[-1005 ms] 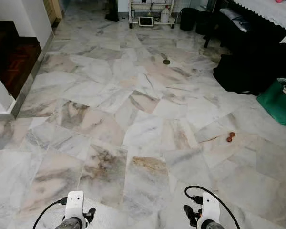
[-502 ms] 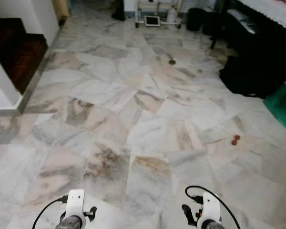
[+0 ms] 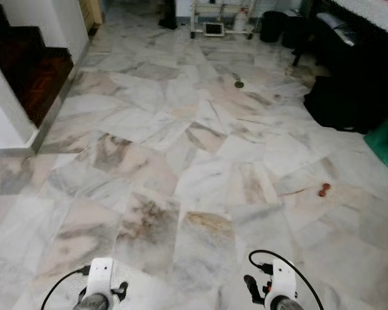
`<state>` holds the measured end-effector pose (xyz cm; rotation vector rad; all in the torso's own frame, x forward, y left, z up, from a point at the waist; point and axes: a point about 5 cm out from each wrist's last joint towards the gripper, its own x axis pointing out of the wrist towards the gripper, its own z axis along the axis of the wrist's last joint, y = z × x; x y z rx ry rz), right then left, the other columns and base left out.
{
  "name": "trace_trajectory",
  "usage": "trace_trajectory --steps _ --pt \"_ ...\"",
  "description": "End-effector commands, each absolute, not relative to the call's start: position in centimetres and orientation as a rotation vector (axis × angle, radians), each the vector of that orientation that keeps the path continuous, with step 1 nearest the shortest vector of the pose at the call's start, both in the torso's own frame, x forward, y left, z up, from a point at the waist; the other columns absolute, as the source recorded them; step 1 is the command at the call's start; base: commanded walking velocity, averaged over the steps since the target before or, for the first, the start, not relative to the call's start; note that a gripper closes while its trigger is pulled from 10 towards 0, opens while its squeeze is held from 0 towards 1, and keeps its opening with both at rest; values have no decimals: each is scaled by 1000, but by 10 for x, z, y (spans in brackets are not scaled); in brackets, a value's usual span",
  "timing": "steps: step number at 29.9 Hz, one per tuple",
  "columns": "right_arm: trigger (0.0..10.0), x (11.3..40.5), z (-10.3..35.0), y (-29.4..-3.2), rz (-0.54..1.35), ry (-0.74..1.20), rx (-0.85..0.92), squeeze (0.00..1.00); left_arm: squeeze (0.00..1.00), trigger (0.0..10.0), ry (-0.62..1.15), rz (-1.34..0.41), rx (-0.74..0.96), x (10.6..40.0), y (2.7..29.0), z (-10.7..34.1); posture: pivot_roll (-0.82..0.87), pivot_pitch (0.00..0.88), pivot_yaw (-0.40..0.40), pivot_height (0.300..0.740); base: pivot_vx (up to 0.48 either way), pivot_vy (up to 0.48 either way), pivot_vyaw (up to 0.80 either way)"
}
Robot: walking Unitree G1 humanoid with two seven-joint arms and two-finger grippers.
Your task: Setting the table
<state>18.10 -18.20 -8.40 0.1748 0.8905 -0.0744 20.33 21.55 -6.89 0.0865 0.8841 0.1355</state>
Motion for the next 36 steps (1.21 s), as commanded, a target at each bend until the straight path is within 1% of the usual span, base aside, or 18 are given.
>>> trace_trajectory --steps 1,3,6,19,27,30,35,36 --pt "10000 180 -85 -182 -79 902 173 0 0 10000 903 129 93 198 213 -72 -9 39 -41 740 0 -412 -781" --pt "10000 180 -85 -183 -82 899 176 0 0 10000 904 129 93 198 213 -72 -9 39 -41 740 0 -409 -622" --pt "10000 181 -84 -183 -80 892 181 0 0 10000 905 130 93 198 213 -72 -6 39 -42 740 0 -251 0" --pt "10000 181 -84 -182 -84 897 174 0 0 10000 902 145 74 198 213 -73 -5 38 -43 740 0 0 0" --pt "10000 180 -85 -182 -81 902 173 0 0 10000 897 151 65 198 213 -73 -8 40 -42 740 0 0 -763" --pt "10000 180 -85 -182 -79 902 171 0 0 10000 904 171 26 196 213 -74 -6 40 -43 740 0 0 -763" --pt "10000 180 -85 -182 -78 901 170 0 0 10000 906 160 44 197 213 -73 -6 41 -42 740 0 480 -763" --pt "10000 180 -85 -182 -78 901 171 0 0 10000 900 154 49 197 213 -73 -6 41 -42 740 0 0 -763"
